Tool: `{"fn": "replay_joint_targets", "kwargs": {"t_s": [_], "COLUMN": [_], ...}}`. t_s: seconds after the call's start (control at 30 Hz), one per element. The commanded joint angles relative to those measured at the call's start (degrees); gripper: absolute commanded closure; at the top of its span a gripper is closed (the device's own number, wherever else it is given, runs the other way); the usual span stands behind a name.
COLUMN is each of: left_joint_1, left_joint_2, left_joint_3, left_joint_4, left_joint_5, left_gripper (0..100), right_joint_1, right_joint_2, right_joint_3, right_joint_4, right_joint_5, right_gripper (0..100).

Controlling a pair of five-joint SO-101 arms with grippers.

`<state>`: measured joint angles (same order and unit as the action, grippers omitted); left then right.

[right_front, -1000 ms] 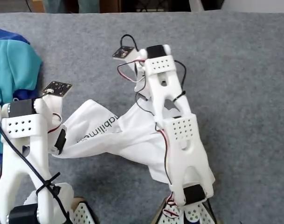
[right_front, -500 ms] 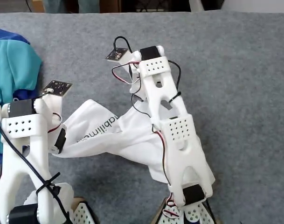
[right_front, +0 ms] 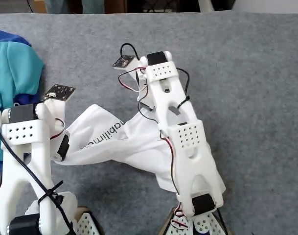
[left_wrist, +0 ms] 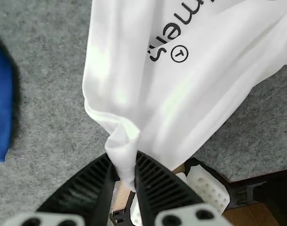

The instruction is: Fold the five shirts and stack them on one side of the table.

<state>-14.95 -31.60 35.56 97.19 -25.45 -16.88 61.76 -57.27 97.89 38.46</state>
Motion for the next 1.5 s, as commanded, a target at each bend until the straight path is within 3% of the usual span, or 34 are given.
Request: {"fn": "replay_joint_targets", "kwargs": {"t_s": [0.0, 0.13, 0.4, 0.67, 0.8, 0.97, 1.2, 1.47], "left_joint_1": [-0.2, -0.2, 0.0, 0.1, 0.2, 0.7, 12.0, 14.2], "left_joint_2": [-0.9, -0.9, -1.2, -1.3, -1.3, -0.7, -1.1, -0.7], "left_joint_3": [-0.7, -0.7, -1.7, -18.2, -33.4, -50.3, -66.9, -82.7], "left_joint_4": [-0.6, -0.6, -0.7, 0.0, 3.6, 3.3, 3.3, 3.3], "left_joint_5": [-0.5, -0.5, -0.5, 2.0, 4.6, 14.9, 25.7, 29.1], "left_gripper": [97, 97, 97, 97, 97, 97, 97, 97], "right_joint_1": [-0.2, -0.1, 0.2, 3.8, 6.9, 8.9, 9.5, 11.9], "right_joint_2": [-0.1, -0.1, -0.8, -7.8, -19.6, -39.8, -65.2, -82.4], "right_joint_3": [0.2, 0.2, -1.4, -13.5, -13.8, -9.5, -4.8, -5.1], "right_joint_4": [-0.4, -0.3, -0.1, 3.3, 3.4, 3.4, 3.2, -1.8], "right_joint_5": [-0.4, -0.4, -4.7, -11.9, -13.3, -13.3, -15.6, -15.6], "right_gripper": [86.4, 98.5, 98.5, 98.5, 98.5, 98.5, 98.5, 98.5]}}
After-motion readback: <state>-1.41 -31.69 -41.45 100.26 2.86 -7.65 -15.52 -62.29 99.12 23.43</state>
